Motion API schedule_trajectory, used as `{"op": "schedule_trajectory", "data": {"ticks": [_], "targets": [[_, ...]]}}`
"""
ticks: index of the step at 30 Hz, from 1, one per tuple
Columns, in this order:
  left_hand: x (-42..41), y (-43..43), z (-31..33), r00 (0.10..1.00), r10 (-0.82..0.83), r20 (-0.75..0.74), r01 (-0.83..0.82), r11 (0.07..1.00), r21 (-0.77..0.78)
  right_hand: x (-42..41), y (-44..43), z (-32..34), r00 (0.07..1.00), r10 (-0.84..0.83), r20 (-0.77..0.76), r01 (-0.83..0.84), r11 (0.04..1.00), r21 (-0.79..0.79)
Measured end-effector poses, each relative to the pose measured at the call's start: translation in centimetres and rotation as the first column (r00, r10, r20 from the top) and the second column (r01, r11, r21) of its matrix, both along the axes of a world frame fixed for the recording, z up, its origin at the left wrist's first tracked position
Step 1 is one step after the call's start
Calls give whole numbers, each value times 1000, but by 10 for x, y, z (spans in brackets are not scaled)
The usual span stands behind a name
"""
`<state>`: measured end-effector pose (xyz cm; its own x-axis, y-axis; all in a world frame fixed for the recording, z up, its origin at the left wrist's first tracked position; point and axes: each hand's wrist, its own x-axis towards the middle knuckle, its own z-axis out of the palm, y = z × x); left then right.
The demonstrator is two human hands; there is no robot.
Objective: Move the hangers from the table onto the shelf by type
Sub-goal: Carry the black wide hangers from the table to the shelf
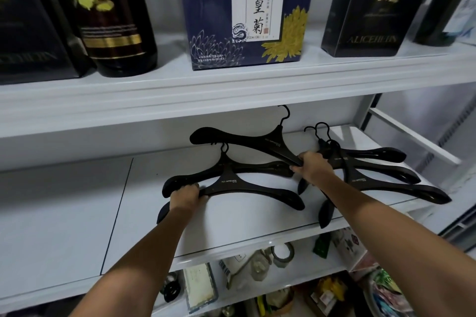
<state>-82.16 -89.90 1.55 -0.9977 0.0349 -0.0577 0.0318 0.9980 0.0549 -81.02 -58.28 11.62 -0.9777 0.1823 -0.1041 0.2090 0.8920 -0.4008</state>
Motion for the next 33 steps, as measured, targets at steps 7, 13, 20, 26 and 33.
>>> {"op": "schedule_trajectory", "data": {"ticks": [7, 13, 20, 26, 33], "targets": [[13, -4, 13, 965, -231, -124, 211, 966, -152, 7, -8, -1, 999, 31, -13, -31, 1000, -1], [45, -7, 28, 935, -278, -220, 254, 958, -133, 14, -20, -10, 997, 70, 21, -71, 997, 37], [84, -1, 57, 830, -326, -452, 344, 938, -44, 28, -43, -34, 978, 199, 68, -206, 973, 109], [96, 9, 60, 839, -325, -437, 351, 936, -22, 43, -57, -55, 952, 292, 87, -303, 937, 173], [83, 10, 36, 951, -258, -171, 263, 965, 8, 48, -60, -76, 934, 325, 151, -354, 903, 246]]}}
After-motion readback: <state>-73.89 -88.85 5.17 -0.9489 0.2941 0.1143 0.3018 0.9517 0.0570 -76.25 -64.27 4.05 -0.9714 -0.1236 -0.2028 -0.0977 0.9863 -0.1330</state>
